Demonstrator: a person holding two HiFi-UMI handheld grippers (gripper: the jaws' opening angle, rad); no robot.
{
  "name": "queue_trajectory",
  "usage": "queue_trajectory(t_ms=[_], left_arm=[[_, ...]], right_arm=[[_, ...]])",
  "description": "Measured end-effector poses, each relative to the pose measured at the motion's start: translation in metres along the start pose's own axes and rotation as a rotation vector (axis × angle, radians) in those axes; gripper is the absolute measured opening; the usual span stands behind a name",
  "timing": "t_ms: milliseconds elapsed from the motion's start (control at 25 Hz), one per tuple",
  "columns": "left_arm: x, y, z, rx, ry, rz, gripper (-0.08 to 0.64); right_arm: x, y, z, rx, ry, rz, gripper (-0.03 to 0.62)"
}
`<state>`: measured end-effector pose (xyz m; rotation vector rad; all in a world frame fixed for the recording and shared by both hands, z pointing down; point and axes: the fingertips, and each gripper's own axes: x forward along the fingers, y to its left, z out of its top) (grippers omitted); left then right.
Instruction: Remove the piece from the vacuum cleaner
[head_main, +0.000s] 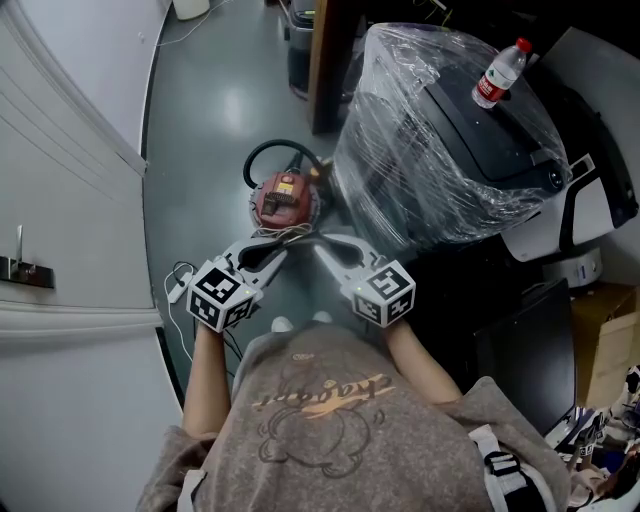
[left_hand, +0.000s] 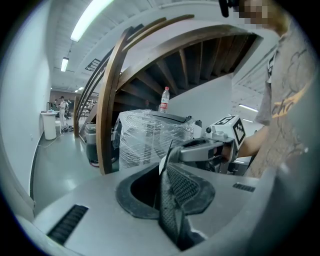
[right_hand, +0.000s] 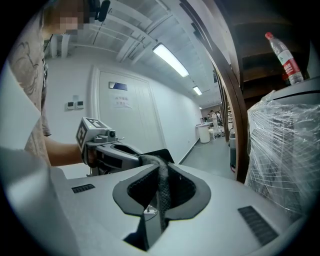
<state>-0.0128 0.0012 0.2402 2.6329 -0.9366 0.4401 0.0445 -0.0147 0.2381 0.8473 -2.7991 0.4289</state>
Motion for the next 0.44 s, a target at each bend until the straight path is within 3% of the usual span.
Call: queue_trajectory(t_ms=[440], left_arm=[[-0.0044, 0.0028, -0.006, -0.017, -0.004, 0.003, 0.048]], right_arm=[[0.0049, 0.0044, -0.0032, 0.003, 0.011, 0.019, 0.041]])
